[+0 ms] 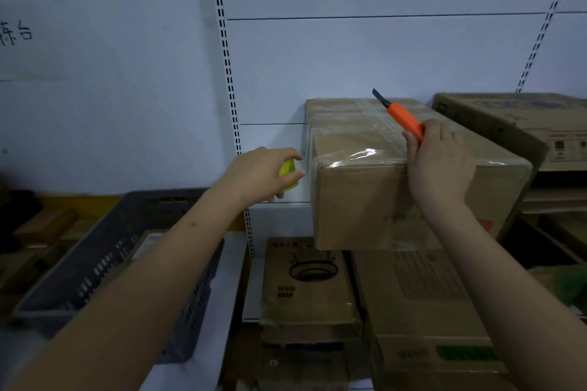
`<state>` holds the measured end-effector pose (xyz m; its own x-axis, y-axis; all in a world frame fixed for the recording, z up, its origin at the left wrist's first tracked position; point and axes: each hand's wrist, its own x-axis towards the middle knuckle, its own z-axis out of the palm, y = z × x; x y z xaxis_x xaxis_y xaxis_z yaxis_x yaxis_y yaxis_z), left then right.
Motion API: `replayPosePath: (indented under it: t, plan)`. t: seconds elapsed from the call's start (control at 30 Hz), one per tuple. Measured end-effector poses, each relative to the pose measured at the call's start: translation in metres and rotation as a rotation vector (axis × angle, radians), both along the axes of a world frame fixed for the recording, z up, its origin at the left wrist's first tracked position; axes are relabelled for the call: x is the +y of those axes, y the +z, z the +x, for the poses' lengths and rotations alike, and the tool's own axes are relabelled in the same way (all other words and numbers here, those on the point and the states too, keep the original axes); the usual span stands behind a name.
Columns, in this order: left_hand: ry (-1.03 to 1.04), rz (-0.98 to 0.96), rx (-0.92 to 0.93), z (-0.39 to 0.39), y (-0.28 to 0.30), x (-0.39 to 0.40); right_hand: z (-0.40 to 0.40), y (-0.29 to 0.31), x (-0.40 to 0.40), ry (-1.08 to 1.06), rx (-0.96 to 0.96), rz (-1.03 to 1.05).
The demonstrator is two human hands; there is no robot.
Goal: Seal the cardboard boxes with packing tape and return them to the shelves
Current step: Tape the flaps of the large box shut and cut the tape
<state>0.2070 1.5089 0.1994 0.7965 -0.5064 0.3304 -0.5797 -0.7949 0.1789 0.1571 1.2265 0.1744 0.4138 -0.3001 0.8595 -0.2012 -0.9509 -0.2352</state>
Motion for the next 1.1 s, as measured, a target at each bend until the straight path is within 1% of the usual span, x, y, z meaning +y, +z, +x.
replayPosePath:
  t: [0.1, 0.17, 0.23, 0.3, 0.37, 0.43, 0.5, 0.53, 0.63, 0.77, 0.87, 0.97, 1.1]
  plan:
    - [-0.074, -0.056, 0.084, 0.006, -0.006, -0.007, -0.012, 0.009, 0.008, 0.016, 0.05, 0.071]
    - [-0.111, -0.11, 0.148, 0.008, -0.01, -0.012, -0.021, 0.019, 0.016, 0.068, 0.089, 0.21]
    - [-0.134, -0.209, 0.26, 0.009, -0.014, -0.015, -0.029, 0.034, 0.024, 0.183, 0.174, 0.351]
    - [-0.168, -0.368, 0.427, 0.01, -0.016, -0.017, -0.032, 0.048, 0.028, 0.338, 0.258, 0.418]
    - [-0.18, -0.454, 0.513, 0.01, -0.015, -0.018, -0.035, 0.059, 0.032, 0.501, 0.377, 0.57]
    - [-0.191, -0.491, 0.53, 0.007, -0.014, -0.018, -0.034, 0.064, 0.036, 0.629, 0.547, 0.706]
    - [-0.199, -0.51, 0.558, 0.006, -0.012, -0.018, -0.029, 0.065, 0.04, 0.702, 0.701, 0.75]
    - [-0.197, -0.51, 0.577, 0.005, -0.011, -0.018, -0.027, 0.063, 0.042, 0.743, 0.728, 0.782]
    - [-0.185, -0.509, 0.593, 0.003, -0.006, -0.015, -0.021, 0.059, 0.044, 0.824, 0.655, 0.927]
    - [-0.147, -0.501, 0.521, -0.001, 0.002, -0.002, -0.023, 0.052, 0.049, 0.909, 0.589, 1.011]
    - [-0.146, -0.421, 0.483, -0.006, 0.004, 0.009, -0.024, 0.049, 0.055, 0.875, 0.585, 0.988]
    - [-0.158, -0.421, 0.48, -0.012, 0.006, 0.013, -0.022, 0.047, 0.059, 0.876, 0.58, 0.959]
    - [-0.176, -0.41, 0.492, -0.023, 0.013, 0.017, -0.017, 0.051, 0.061, 0.931, 0.607, 1.05]
